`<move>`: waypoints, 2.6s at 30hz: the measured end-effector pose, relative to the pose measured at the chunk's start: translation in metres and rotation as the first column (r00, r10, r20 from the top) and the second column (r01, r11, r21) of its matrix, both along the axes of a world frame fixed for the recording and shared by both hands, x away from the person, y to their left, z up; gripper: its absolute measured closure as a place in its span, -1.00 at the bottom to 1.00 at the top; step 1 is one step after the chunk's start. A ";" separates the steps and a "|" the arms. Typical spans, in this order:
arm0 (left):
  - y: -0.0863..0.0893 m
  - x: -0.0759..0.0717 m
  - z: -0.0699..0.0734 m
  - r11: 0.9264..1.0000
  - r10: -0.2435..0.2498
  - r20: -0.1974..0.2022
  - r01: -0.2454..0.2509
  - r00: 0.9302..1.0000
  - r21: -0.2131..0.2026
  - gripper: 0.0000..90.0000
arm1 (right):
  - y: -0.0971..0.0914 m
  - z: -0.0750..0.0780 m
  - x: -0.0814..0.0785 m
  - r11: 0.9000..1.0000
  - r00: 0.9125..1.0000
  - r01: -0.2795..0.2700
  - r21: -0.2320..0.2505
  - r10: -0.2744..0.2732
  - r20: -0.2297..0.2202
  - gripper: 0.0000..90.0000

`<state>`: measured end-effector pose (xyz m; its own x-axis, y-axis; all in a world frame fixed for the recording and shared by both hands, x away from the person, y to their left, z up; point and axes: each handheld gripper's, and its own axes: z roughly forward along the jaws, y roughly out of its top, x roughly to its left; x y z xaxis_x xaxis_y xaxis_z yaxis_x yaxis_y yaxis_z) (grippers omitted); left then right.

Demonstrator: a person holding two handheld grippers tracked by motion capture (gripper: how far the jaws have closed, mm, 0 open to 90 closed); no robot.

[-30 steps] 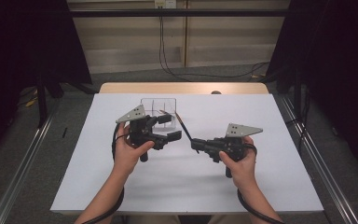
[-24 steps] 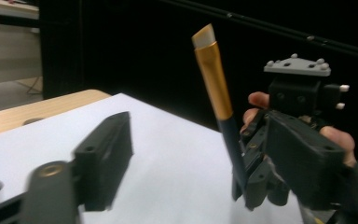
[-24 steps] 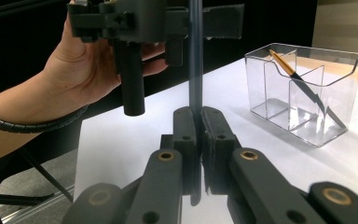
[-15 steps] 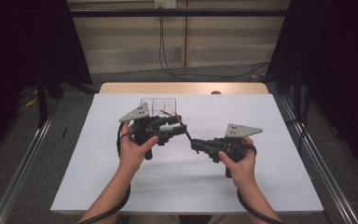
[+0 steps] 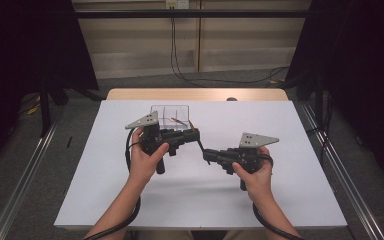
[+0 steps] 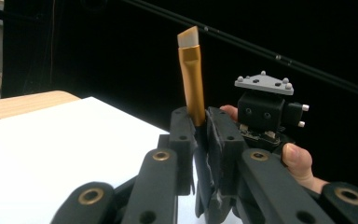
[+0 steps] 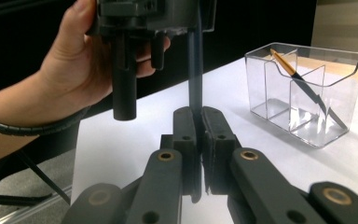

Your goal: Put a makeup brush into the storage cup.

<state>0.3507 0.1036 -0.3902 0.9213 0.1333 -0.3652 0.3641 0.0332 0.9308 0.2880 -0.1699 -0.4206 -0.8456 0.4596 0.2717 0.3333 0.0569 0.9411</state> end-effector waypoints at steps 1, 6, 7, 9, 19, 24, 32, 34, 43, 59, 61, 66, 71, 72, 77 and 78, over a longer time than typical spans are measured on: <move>-0.001 0.000 0.001 1.000 -0.004 0.005 0.004 1.000 0.002 0.82 | 0.000 0.000 0.000 1.000 1.000 0.000 0.002 0.000 0.001 0.90; -0.003 -0.001 0.002 1.000 -0.015 0.033 0.015 0.999 0.003 0.84 | 0.003 0.000 0.000 1.000 1.000 -0.004 -0.002 0.004 0.005 0.90; -0.004 -0.002 0.003 1.000 -0.018 0.037 0.018 0.999 0.003 0.85 | 0.003 0.000 0.000 1.000 1.000 -0.007 -0.003 0.007 0.007 0.90; -0.006 -0.003 0.004 1.000 -0.022 0.051 0.021 0.998 0.010 0.85 | 0.004 0.000 0.000 1.000 1.000 -0.009 -0.009 0.009 0.009 0.90; -0.009 -0.002 0.006 1.000 -0.027 0.056 0.026 0.998 0.013 0.86 | 0.003 0.000 0.000 1.000 1.000 -0.009 -0.010 0.009 0.014 0.90; -0.007 -0.001 0.008 1.000 -0.008 0.072 0.006 0.997 0.023 0.86 | 0.002 0.001 -0.001 1.000 1.000 -0.004 -0.003 0.004 0.012 0.72; -0.003 0.000 0.009 0.999 0.003 0.080 -0.006 0.997 0.034 0.86 | -0.003 0.006 -0.002 1.000 0.999 0.006 -0.029 -0.005 0.039 0.17; -0.003 0.000 0.009 0.999 0.007 0.081 -0.011 0.997 0.039 0.86 | -0.005 0.007 -0.002 0.999 0.999 0.017 -0.038 -0.015 0.046 0.07; -0.001 0.001 0.009 0.999 0.014 0.081 -0.018 0.997 0.044 0.86 | -0.023 0.009 -0.004 0.997 0.997 0.044 -0.070 -0.040 0.062 -0.25; 0.001 0.001 0.009 0.999 0.026 0.085 -0.029 0.996 0.040 0.85 | -0.057 0.009 -0.015 0.991 0.994 0.083 -0.104 -0.075 0.082 -0.61; 0.001 0.002 0.009 0.999 0.027 0.085 -0.030 0.996 0.040 0.85 | -0.062 0.009 -0.017 0.990 0.993 0.095 -0.108 -0.086 0.087 -0.63; 0.003 0.002 0.009 0.999 0.034 0.090 -0.038 0.995 0.039 0.85 | -0.073 0.011 -0.020 0.988 0.991 0.106 -0.113 -0.096 0.089 -0.66; 0.005 0.002 0.009 0.998 0.040 0.095 -0.045 0.995 0.041 0.85 | -0.081 0.010 -0.024 0.986 0.990 0.120 -0.118 -0.109 0.092 -0.67; 0.005 0.002 0.009 0.998 0.040 0.093 -0.044 0.995 0.040 0.85 | -0.082 0.010 -0.024 0.986 0.990 0.121 -0.118 -0.111 0.091 -0.67; 0.008 0.002 0.009 0.997 0.050 0.096 -0.055 0.994 0.046 0.85 | -0.090 0.008 -0.028 0.982 0.987 0.140 -0.128 -0.128 0.092 -0.69; 0.008 0.003 0.009 0.997 0.054 0.099 -0.059 0.994 0.047 0.85 | -0.092 0.008 -0.029 0.981 0.988 0.140 -0.131 -0.128 0.090 -0.69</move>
